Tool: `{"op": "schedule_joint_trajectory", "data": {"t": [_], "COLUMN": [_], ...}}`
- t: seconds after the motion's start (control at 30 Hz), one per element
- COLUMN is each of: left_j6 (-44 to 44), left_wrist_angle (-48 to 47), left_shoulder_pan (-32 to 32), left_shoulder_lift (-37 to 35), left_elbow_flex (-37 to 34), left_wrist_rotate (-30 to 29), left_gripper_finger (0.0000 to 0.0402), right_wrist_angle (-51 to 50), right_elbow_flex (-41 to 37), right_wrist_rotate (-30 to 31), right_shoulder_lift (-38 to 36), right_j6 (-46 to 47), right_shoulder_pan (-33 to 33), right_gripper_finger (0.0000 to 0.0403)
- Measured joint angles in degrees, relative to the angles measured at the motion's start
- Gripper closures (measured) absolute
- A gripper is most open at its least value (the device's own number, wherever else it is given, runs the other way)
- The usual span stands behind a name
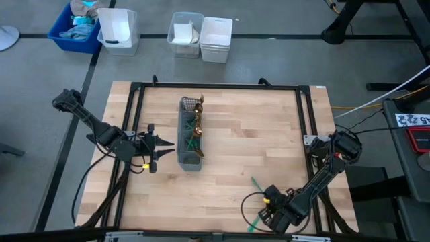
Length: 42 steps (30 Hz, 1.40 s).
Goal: Sort silverware
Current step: Put the green table knife into the gray silverware rack
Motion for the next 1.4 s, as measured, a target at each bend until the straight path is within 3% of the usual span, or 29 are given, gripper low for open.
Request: {"op": "schedule_joint_trajectory", "data": {"t": [0.23, 0.5, 0.63, 0.87, 1.13, 1.4], "left_j6": [0.2, 3.4, 4.2, 4.4, 5.5, 20.3], "left_wrist_angle": [0.9, 4.3, 4.8, 4.7, 5.5, 23.9], "left_shoulder_pan": [0.0, 0.0, 0.0, 0.0, 0.0, 1.8], "left_shoulder_lift": [0.0, 0.0, 0.0, 0.0, 0.0, 3.7], "left_elbow_flex": [0.0, 0.0, 0.0, 0.0, 0.0, 0.0], "left_wrist_rotate": [0.0, 0.0, 0.0, 0.0, 0.0, 0.0], "left_gripper_finger": [0.0314, 0.0314, 0.0314, 0.0314, 0.0314, 0.0314], "right_wrist_angle": [-4.6, -9.5, -16.6, -29.0, -31.1, -27.7], "right_elbow_flex": [5.7, 14.6, 20.8, 32.2, 39.4, 39.4], "right_wrist_rotate": [0.3, -0.8, -0.9, 3.8, 8.9, 9.3], "right_shoulder_lift": [0.0, -0.1, -0.1, -0.2, -0.2, -0.2], "right_j6": [-8.1, -29.3, -38.6, -53.2, -74.7, -85.0], "right_shoulder_pan": [-3.8, -11.8, -15.4, -21.4, -28.5, -37.9], "right_gripper_finger": [0.0399, 0.0400, 0.0400, 0.0400, 0.0400, 0.0400]}}
